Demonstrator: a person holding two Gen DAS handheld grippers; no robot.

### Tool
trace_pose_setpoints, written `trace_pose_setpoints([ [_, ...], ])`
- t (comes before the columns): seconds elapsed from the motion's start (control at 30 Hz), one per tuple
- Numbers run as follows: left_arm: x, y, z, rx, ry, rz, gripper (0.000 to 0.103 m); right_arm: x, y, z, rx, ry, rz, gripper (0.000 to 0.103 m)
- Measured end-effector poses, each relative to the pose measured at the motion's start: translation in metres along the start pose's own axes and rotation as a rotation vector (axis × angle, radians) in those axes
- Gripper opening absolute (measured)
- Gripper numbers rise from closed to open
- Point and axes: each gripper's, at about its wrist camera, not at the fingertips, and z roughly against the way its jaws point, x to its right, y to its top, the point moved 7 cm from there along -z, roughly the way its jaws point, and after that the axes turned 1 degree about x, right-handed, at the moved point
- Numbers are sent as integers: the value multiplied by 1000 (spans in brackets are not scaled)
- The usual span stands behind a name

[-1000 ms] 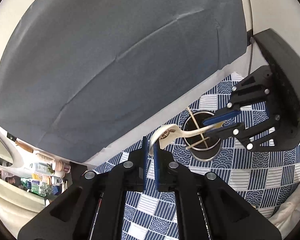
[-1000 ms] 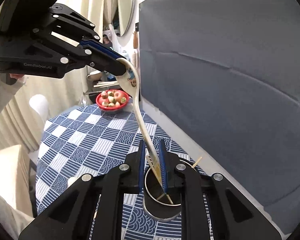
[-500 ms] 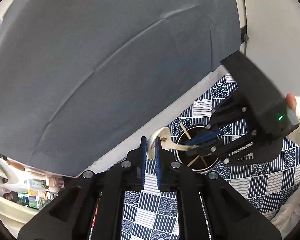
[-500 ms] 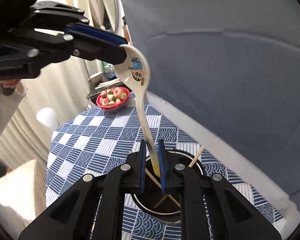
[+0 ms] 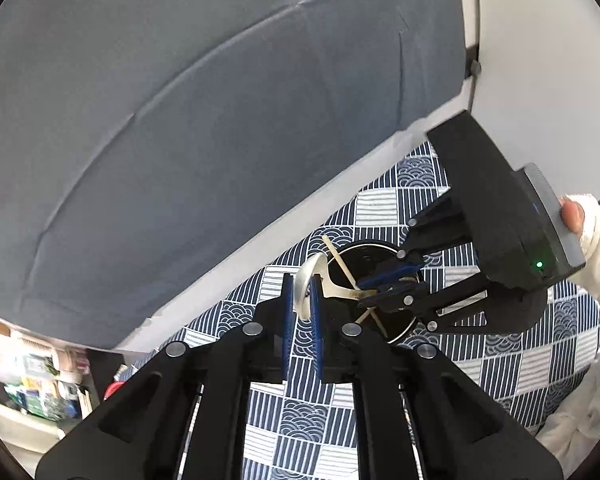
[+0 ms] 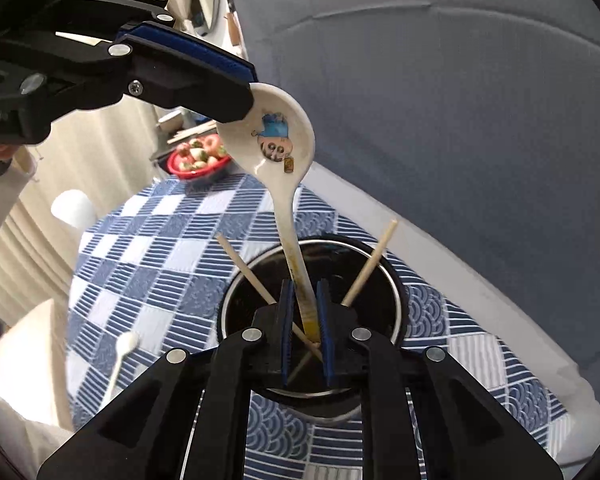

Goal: Organize utensils
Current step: 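Open the right tool releasing the spoon into the cup while the left tool lets go, then move both tools back toward the remaining chopstick and white spoons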

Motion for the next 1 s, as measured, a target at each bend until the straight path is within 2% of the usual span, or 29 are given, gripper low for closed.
trace_pose_setpoints([
  [0.03,-2,-1,3,14,4,13,34,1,0,1,-2,-5,1,18],
  [0.07,-6,-4,8,37,9,34,59,1,-1,4,0,-13,4,32],
  [0.1,-10,-7,13,65,8,59,71,0,-1,8,6,-29,8,50],
  [0.17,-19,-15,24,100,-1,107,76,-1,-1,15,19,-51,14,64],
  [0.2,-24,-19,27,109,10,131,88,-1,0,17,22,-54,14,67],
  [0.23,-31,-26,30,117,33,157,92,-1,0,21,23,-64,11,71],
  [0.27,-35,-33,33,122,39,181,93,-1,1,23,24,-76,10,81],
  [0.3,-39,-39,36,124,35,202,94,-1,1,26,28,-90,11,85],
  [0.37,-45,-52,39,123,51,243,97,-5,3,33,39,-114,14,85],
  [0.5,-48,-77,44,113,85,309,97,-11,3,42,52,-147,21,87],
  [0.63,-41,-100,49,103,101,378,97,-21,-3,49,52,-146,29,88],
  [0.87,-15,-151,55,59,120,478,97,-54,-25,50,28,-102,47,88],
  [1.0,1,-185,60,24,130,550,97,-76,-46,39,-20,-69,66,88],
])
